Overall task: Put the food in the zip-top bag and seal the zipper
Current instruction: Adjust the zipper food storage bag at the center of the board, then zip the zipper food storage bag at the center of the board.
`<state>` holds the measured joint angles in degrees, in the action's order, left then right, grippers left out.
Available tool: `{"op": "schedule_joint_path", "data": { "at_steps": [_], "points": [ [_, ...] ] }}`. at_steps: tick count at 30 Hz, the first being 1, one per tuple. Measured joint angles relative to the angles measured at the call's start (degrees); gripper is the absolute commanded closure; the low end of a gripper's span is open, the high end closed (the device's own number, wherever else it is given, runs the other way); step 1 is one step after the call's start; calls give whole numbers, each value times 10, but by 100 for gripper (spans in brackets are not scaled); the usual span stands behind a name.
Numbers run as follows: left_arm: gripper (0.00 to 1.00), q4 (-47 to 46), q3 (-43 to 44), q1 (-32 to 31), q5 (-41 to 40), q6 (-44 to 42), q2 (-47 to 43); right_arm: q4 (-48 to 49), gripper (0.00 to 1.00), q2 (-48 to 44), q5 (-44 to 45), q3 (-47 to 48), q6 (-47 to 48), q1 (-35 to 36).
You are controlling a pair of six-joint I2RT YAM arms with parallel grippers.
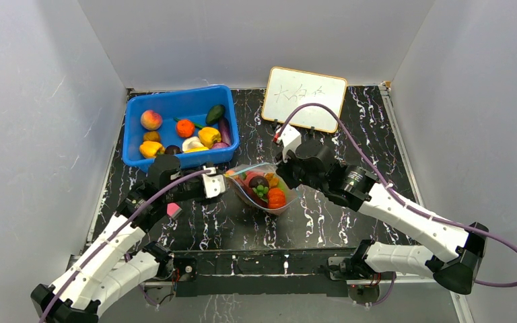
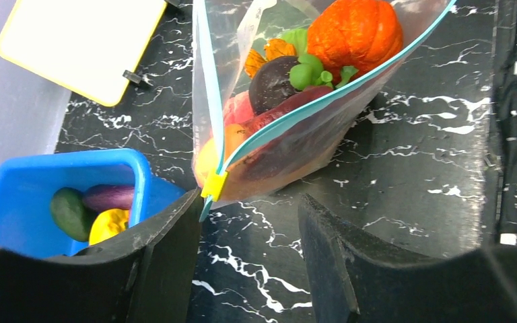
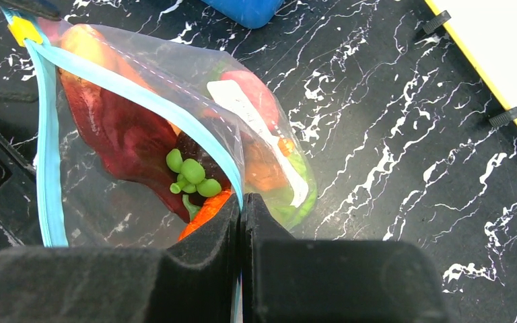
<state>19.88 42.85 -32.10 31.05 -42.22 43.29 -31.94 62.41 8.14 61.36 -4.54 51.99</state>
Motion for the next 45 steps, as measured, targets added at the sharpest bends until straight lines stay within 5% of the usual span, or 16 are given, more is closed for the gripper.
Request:
{"op": "schedule_joint_path", "data": {
  "at_steps": [5, 9, 13, 18, 27, 45],
  "points": [
    [61, -29, -8, 1, -5, -11, 8, 0, 100, 0, -7, 0, 0, 0],
    [100, -35, -8, 3, 0, -17, 18, 0, 100, 0, -8, 0, 0, 0],
    [100, -33, -7, 5, 14, -15, 19, 0, 99, -1, -2, 0, 0, 0],
    [100, -17, 3, 6, 48, -8, 19, 0, 63, -11, 18, 0, 0, 0],
    [100, -21, 11, 6, 102, 24, 21, 12, 39, -28, -34, 38, 17, -2],
    [100, -59, 34, 6, 174, 105, 68, 117, 33, 47, -230, 55, 111, 9]
  ]
}}
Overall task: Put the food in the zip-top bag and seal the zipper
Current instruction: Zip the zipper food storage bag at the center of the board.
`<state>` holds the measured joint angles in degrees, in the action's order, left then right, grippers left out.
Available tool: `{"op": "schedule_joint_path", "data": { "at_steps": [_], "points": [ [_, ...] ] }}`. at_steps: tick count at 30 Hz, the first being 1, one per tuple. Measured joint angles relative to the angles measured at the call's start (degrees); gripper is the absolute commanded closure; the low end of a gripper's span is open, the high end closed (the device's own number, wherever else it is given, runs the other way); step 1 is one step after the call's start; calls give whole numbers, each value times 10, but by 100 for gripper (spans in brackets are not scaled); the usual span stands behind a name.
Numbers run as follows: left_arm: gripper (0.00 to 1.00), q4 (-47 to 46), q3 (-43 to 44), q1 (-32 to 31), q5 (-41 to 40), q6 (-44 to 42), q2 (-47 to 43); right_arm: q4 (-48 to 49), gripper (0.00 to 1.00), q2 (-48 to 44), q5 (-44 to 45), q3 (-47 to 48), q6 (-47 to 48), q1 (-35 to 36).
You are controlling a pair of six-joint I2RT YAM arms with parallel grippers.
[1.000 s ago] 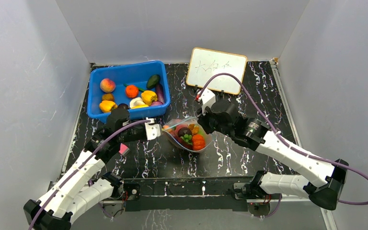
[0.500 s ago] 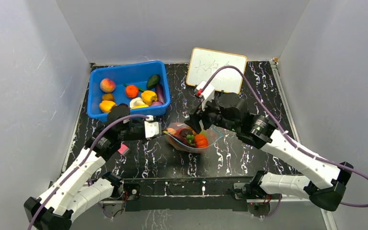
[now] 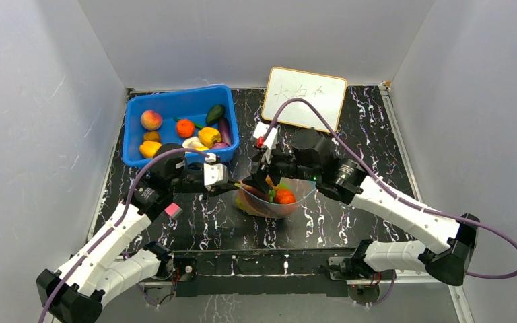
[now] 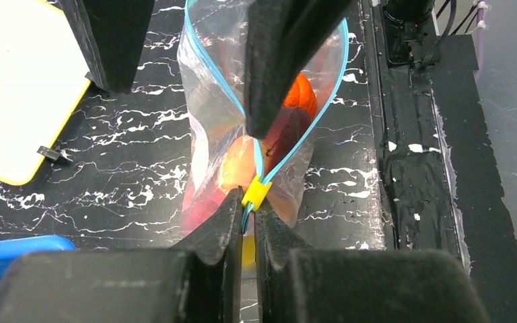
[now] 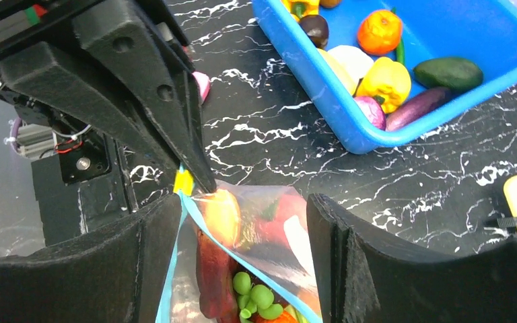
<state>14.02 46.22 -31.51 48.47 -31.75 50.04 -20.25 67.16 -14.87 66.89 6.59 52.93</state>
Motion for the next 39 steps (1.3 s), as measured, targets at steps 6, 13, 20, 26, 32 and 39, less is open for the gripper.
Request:
{"op": "schedule_joint_path", "data": {
  "at_steps": [6, 13, 20, 26, 32, 39],
  "points": [
    [100, -1, 0, 0, 3, 5, 2, 17, 33, 4, -23, -9, 19, 23],
    [100, 1, 6, 0, 9, 15, 8, 9, 47, 19, -25, -11, 37, 45],
    [95, 5, 11, 0, 21, 20, 16, 1, 88, 40, 0, -11, 62, 55],
    [80, 10, 12, 3, 19, 17, 13, -3, 100, 29, 12, -22, 73, 62],
    [77, 28, 14, 2, 29, 0, 12, 14, 100, -2, 19, -52, 77, 62],
    [82, 17, 14, 3, 42, -3, 14, 29, 100, -6, 16, -63, 76, 62]
  ]
}}
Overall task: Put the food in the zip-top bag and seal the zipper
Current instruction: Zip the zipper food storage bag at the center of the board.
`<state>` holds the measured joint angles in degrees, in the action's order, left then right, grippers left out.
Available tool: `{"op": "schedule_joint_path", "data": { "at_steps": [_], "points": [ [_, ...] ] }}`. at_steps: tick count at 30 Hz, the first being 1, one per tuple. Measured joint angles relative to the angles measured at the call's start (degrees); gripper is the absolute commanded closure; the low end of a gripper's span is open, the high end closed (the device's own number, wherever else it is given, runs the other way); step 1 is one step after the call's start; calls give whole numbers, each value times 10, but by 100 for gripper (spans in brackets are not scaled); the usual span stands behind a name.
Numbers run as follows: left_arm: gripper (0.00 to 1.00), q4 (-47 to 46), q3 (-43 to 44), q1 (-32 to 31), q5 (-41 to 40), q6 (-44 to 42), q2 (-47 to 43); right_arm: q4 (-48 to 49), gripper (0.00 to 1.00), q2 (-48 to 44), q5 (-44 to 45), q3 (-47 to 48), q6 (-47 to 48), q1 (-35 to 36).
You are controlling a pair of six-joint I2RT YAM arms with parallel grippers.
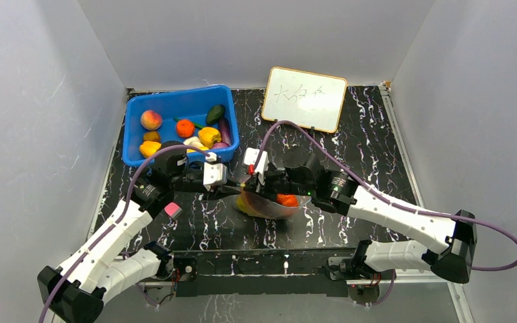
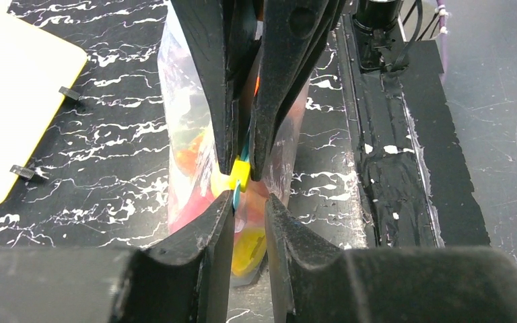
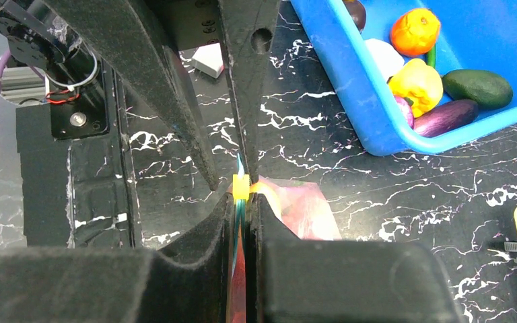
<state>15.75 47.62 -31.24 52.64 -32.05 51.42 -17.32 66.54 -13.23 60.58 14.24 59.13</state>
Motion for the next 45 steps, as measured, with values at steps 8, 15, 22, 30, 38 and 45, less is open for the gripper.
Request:
{"op": "schedule_joint_path", "data": {
  "at_steps": [8, 15, 22, 30, 38, 45],
  "points": [
    [100, -8, 0, 0, 15, -5, 15, 13, 81, -12, -6, -20, -5, 0],
    [100, -10, 0, 0, 23, 8, 13, 17, 69, -13, -6, -20, -9, 0],
    [100, -19, 0, 0, 23, 23, 11, 30, 72, -12, -11, -20, -12, 0],
    [100, -33, -19, 0, 16, 38, -16, 39, 100, -10, -39, -20, -14, 0],
    [100, -39, -19, -3, -7, 45, -30, 33, 100, -22, -22, -23, -2, 1],
    [100, -58, -35, -4, -12, 61, -51, -23, 100, -62, 26, -33, 4, 0]
  ]
}}
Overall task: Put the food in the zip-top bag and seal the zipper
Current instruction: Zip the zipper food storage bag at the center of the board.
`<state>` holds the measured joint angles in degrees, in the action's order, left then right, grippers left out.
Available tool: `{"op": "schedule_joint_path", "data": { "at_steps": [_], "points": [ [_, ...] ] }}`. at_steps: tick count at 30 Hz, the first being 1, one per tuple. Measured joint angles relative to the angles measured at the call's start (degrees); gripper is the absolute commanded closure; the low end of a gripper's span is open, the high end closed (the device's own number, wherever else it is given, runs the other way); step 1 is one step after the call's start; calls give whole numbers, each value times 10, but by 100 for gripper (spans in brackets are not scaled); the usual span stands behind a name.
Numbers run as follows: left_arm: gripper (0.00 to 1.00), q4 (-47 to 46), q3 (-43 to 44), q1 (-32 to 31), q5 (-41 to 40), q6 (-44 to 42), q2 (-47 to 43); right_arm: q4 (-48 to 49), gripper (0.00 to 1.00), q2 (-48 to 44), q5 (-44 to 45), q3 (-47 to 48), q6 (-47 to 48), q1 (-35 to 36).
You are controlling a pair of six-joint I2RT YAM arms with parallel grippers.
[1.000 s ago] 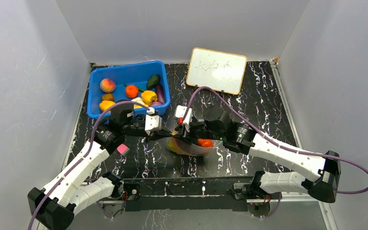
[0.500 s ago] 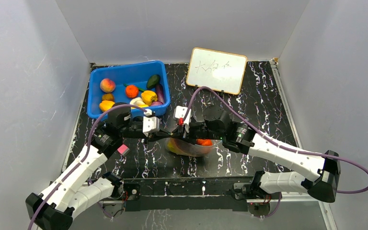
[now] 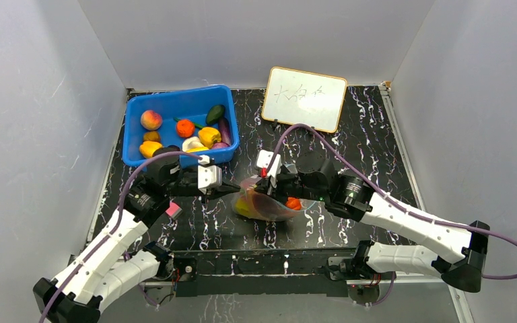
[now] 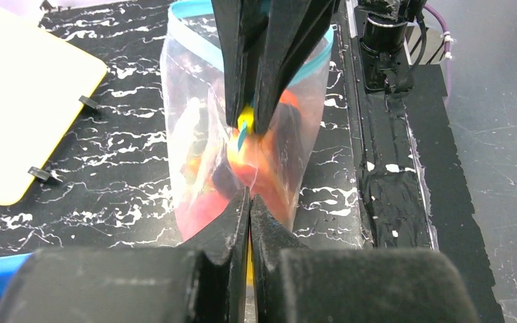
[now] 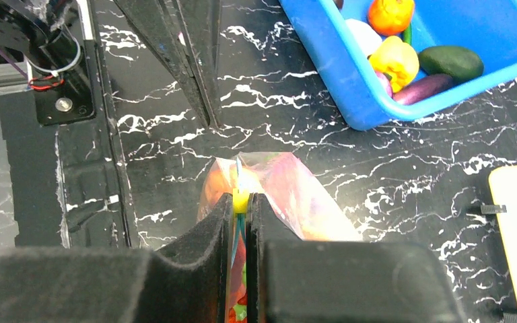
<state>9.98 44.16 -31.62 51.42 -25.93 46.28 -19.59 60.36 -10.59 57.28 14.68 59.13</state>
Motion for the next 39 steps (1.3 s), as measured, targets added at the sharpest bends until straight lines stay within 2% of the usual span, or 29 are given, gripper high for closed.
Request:
{"op": "schedule_joint_path", "data": {
  "at_steps": [3, 4, 6, 8, 11, 12, 13, 15, 16, 18, 20, 21, 23, 24, 29, 39],
  "points": [
    [100, 10, 0, 0, -5, -4, 7, -19, 100, -8, 10, 0, -2, -2],
    [94, 10, 0, 0, -8, -4, 12, -22, 100, -8, 11, 0, -2, -3],
    [72, 9, 0, 0, -7, -2, 16, -24, 100, -8, 9, 0, -2, -3],
    [66, 1, -1, 0, -2, 4, 17, -23, 100, -9, 1, 0, -2, -3],
    [51, -31, -6, 0, 7, 24, 16, -18, 100, -9, -15, 0, -2, -3],
    [50, -43, -9, 0, 11, 30, 16, -15, 100, -9, -20, 0, -3, -3],
    [54, -51, -11, 0, 14, 35, 16, -11, 100, -9, -26, 0, -3, -3],
    [70, -67, -12, 0, 22, 47, 20, -2, 100, -9, -33, 0, -5, -3],
    [73, -74, -12, 0, 26, 52, 24, 4, 100, -9, -35, 0, -7, -3],
    [70, -85, -12, 0, 33, 61, 34, 20, 100, -9, -33, -1, -14, -3],
    [72, -94, -12, 0, 40, 67, 47, 45, 100, -9, -35, -10, -19, -3],
    [76, -100, -14, 0, 43, 72, 52, 52, 100, -9, -37, -14, -22, -4],
    [94, -118, -24, 0, 48, 87, 54, 55, 100, -6, -42, -16, -26, -4],
    [100, -131, -31, 0, 50, 96, 53, 57, 100, -4, -44, -16, -28, -4],
    [100, -187, -55, 0, 54, 130, 50, 60, 100, -1, -47, -18, -32, -4],
    [100, -210, -58, 0, 43, 171, 44, 55, 100, -15, -21, -21, -31, -4]
  ]
}}
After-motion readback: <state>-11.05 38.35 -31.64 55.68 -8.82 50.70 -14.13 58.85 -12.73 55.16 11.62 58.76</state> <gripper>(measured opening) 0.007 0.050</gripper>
